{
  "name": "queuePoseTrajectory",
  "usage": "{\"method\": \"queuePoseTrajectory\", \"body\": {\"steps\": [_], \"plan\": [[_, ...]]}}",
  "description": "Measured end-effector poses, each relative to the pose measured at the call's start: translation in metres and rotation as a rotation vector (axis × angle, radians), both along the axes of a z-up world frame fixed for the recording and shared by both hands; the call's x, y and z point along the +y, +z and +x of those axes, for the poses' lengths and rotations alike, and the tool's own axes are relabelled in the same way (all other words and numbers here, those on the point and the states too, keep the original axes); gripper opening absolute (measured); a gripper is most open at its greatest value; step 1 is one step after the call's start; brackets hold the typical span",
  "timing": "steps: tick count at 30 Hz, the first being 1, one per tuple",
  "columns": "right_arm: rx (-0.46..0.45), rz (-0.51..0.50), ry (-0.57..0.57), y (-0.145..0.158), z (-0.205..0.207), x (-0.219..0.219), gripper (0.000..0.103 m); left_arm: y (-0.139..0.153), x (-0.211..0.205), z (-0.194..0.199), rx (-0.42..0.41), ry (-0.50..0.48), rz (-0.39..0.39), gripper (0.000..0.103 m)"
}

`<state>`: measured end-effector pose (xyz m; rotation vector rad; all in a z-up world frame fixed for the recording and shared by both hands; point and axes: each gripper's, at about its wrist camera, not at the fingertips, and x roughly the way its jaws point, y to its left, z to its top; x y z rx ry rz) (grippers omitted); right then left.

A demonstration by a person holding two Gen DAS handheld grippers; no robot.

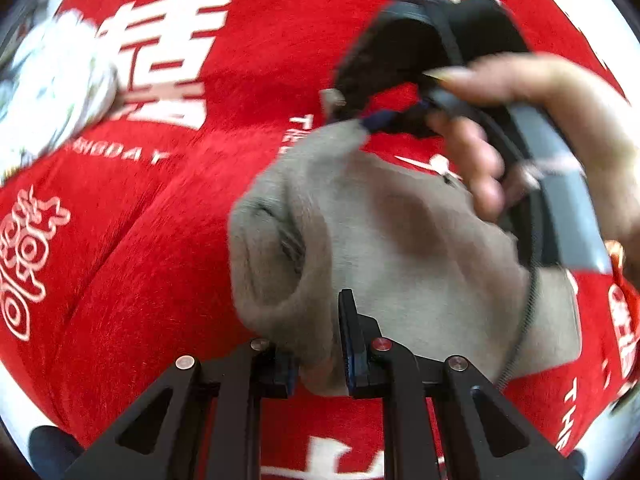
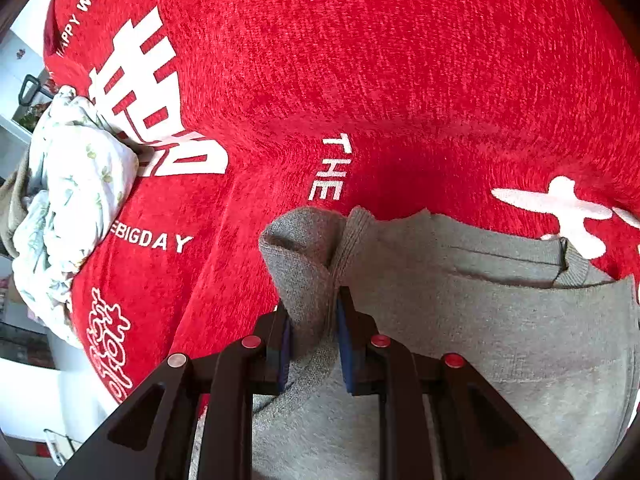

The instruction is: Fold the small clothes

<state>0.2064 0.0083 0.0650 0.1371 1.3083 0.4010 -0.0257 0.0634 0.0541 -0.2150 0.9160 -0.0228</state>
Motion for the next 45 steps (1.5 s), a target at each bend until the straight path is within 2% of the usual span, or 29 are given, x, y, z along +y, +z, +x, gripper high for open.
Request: {"method": "queuePoseTrajectory", "body": {"steps": [5, 13, 20, 27, 36, 42, 45], "plan": [[0.009, 0.016, 0.013, 0.005, 0.003, -0.016, 0.022, 0.009, -0.028, 0.001, -0.003, -0.048, 0.046, 0.018], [0.001, 0.075, -0.007, 0.015, 0.005, -0.056, 0.021, 0.022, -0.050, 0.001, -0.029, -0.099, 0.064, 0.018], [-0.029, 0.112, -0.031, 0.030, 0.001, -0.093, 0.021, 0.028, -0.086, -0.009, -0.037, -0.174, 0.084, 0.018], [-0.041, 0.130, -0.052, 0.038, -0.003, -0.123, 0.021, 0.028, -0.107, -0.011, -0.020, -0.235, 0.071, 0.018], [-0.038, 0.158, -0.083, 0.036, -0.006, -0.154, 0.021, 0.022, -0.129, -0.007, 0.009, -0.262, 0.071, 0.018], [-0.049, 0.169, -0.082, 0.038, -0.008, -0.169, 0.021, 0.025, -0.137, -0.007, 0.004, -0.268, 0.051, 0.018], [-0.059, 0.175, -0.082, 0.042, -0.010, -0.179, 0.021, 0.027, -0.146, -0.009, -0.006, -0.286, 0.066, 0.018]]}}
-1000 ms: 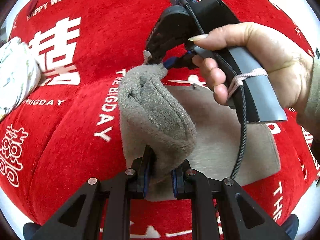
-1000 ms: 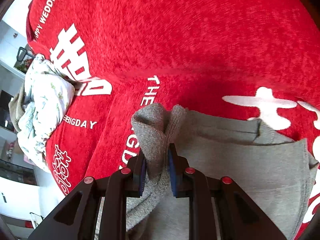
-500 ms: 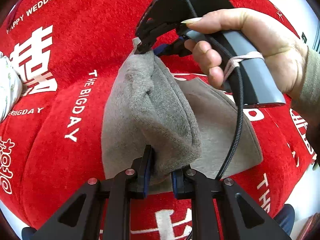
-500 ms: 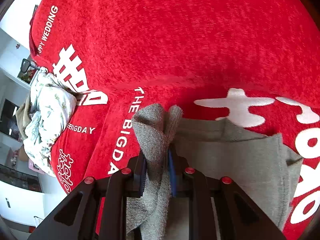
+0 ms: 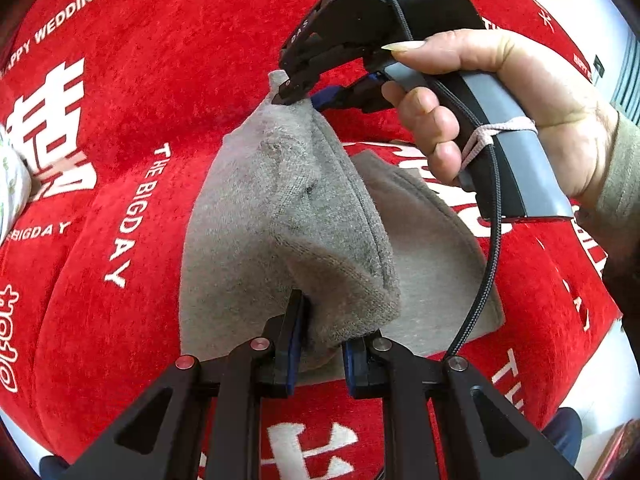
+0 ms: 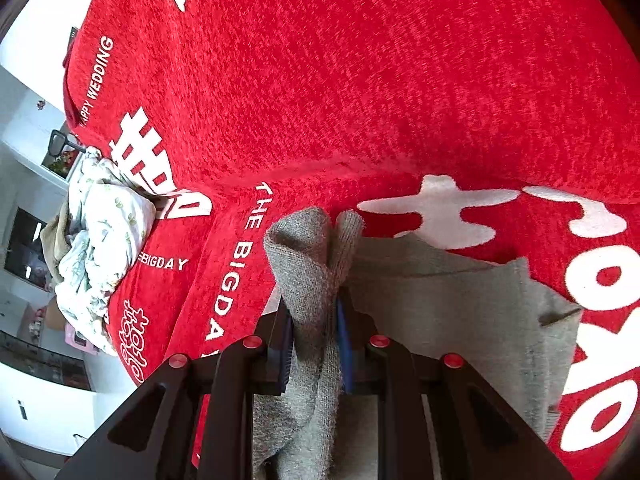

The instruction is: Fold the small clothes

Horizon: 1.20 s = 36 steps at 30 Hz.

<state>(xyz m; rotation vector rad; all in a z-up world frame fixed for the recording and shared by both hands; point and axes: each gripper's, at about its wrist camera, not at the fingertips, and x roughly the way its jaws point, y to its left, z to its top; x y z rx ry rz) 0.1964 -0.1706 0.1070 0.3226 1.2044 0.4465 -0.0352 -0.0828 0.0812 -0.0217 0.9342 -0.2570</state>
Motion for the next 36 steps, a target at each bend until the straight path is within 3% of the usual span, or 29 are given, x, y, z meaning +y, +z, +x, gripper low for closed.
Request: {"method": "queuePoseTrajectory", "body": {"steps": [24, 36], "plan": [[-0.044, 0.009, -0.053, 0.009, -0.016, -0.097, 0.021, 0.000, -0.079, 0.001, 0.011, -0.156, 0.037, 0.018], [-0.059, 0.041, -0.070, 0.006, -0.025, -0.121, 0.021, -0.001, -0.106, -0.003, 0.020, -0.188, 0.069, 0.018]]}}
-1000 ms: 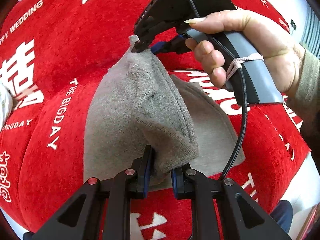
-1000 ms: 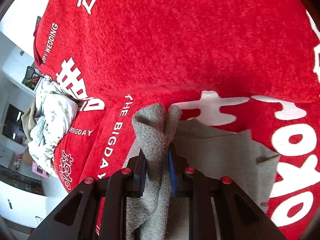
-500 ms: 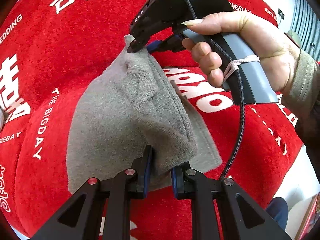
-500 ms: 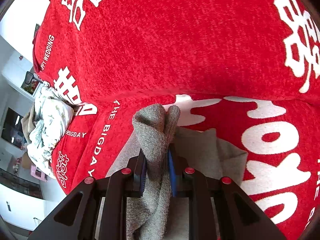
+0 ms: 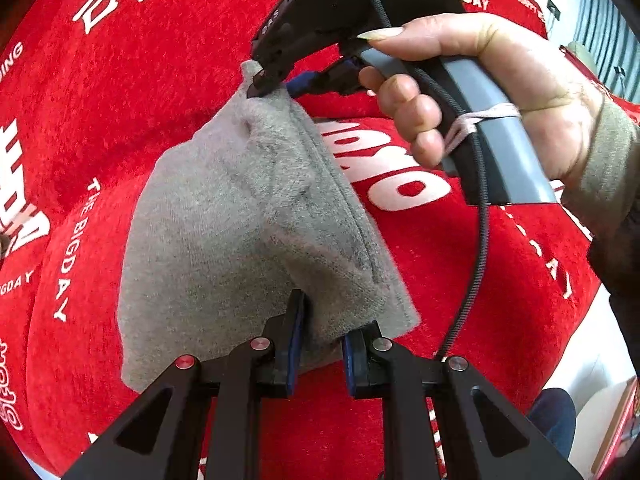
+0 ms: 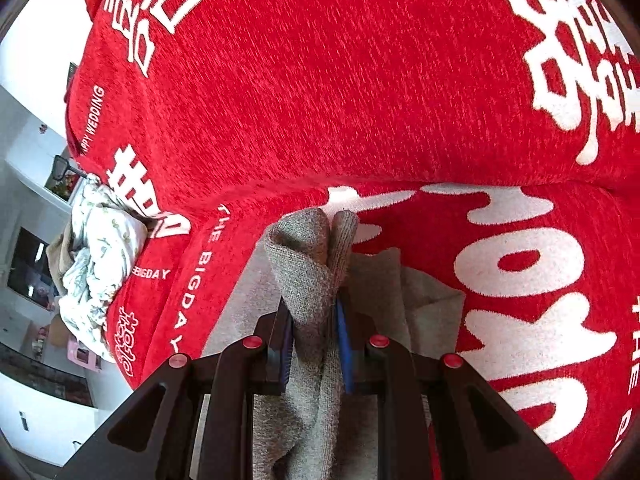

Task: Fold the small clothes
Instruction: 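Lift the grey sweater with both tools and fold it over onto itself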

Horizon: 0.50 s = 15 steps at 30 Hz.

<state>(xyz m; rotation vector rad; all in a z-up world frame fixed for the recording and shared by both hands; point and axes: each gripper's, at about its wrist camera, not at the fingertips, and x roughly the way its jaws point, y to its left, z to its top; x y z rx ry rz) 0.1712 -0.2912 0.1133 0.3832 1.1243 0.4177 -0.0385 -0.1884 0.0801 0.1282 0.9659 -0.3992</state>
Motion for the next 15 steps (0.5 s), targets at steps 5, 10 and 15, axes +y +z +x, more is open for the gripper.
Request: {"method": "queuePoseTrajectory", "body": {"steps": [5, 10, 15], "plan": [[0.003, 0.017, -0.018, -0.005, -0.002, -0.011, 0.021, -0.005, -0.013, -0.004, 0.003, -0.027, 0.025, 0.018], [0.042, 0.030, -0.049, -0.028, -0.005, -0.023, 0.021, -0.020, -0.020, -0.002, 0.040, -0.035, 0.052, 0.018], [0.044, 0.056, -0.056, -0.035, -0.005, -0.026, 0.021, -0.025, -0.019, -0.002, 0.053, -0.034, 0.066, 0.018]]}}
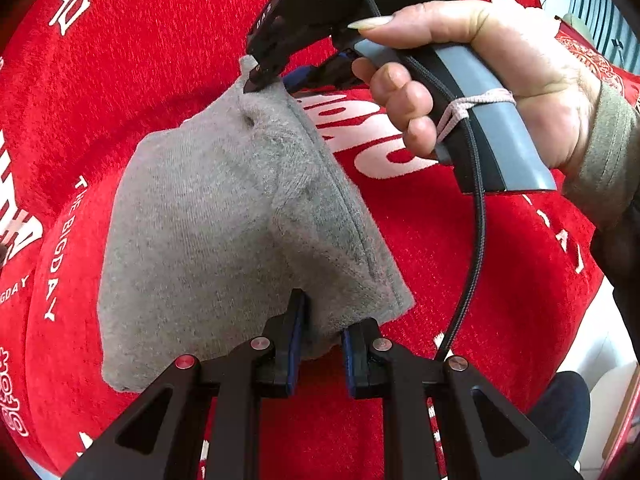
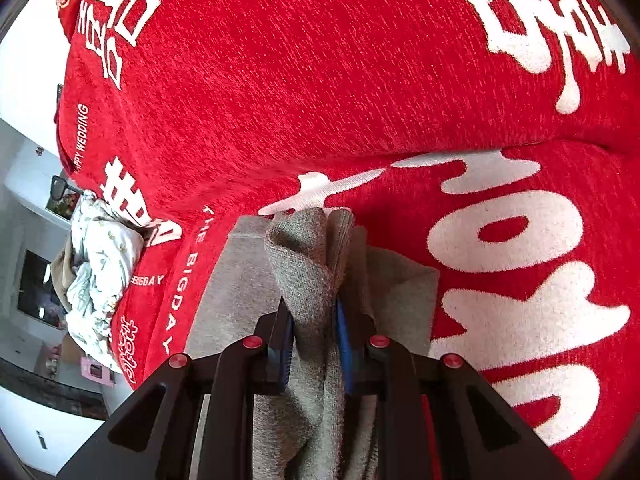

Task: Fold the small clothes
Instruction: 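Lift the grey sweater with both tools and fold it over onto itself, then open both tools to release the folded sweater onto the sofa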

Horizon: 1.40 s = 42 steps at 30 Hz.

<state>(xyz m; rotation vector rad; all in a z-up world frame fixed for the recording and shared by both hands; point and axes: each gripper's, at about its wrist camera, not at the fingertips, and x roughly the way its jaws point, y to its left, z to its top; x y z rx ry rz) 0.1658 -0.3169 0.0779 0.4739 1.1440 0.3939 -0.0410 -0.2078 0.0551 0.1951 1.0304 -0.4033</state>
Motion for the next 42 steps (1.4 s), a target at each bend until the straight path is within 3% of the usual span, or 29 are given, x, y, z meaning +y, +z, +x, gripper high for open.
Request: {"method": "queuePoseTrajectory", "body": {"steps": [5, 15, 27, 30, 31, 32, 33, 34, 35, 38, 42], "plan": [[-0.034, 0.032, 0.007, 0.004, 0.001, 0.000, 0.021, 0.001, -0.002, -0.001, -0.005, -0.006, 0.005, 0.018], [0.049, 0.029, -0.052, -0.036, 0.001, -0.010, 0.021, -0.014, -0.009, 0.003, 0.022, -0.005, 0.023, 0.018], [0.058, 0.038, -0.088, -0.047, -0.002, -0.014, 0.022, -0.016, -0.007, 0.003, 0.022, -0.008, 0.012, 0.018], [0.058, 0.032, -0.118, -0.046, -0.004, -0.017, 0.027, -0.014, -0.007, 0.002, 0.025, -0.006, 0.003, 0.019], [0.059, 0.023, -0.130, -0.045, -0.005, -0.018, 0.035, -0.014, -0.006, 0.002, 0.031, -0.005, -0.003, 0.020], [0.061, 0.011, -0.138, -0.043, -0.007, -0.020, 0.049, -0.013, -0.004, 0.002, 0.038, -0.007, -0.008, 0.023], [0.061, -0.012, -0.157, -0.040, -0.010, -0.023, 0.057, -0.011, -0.002, 0.002, 0.059, -0.016, -0.033, 0.041], [0.053, -0.027, -0.171, -0.036, -0.013, -0.026, 0.066, -0.008, 0.001, 0.002, 0.082, -0.022, -0.067, 0.066], [0.042, -0.037, -0.181, -0.031, -0.016, -0.029, 0.066, -0.006, 0.005, 0.002, 0.088, -0.016, -0.090, 0.075], [-0.015, -0.057, -0.182, -0.005, -0.030, -0.032, 0.066, 0.011, 0.019, -0.004, 0.058, 0.013, -0.137, 0.079], [-0.107, 0.001, -0.044, 0.029, -0.050, -0.010, 0.066, 0.041, 0.046, -0.006, 0.049, -0.037, -0.246, 0.079]]}}
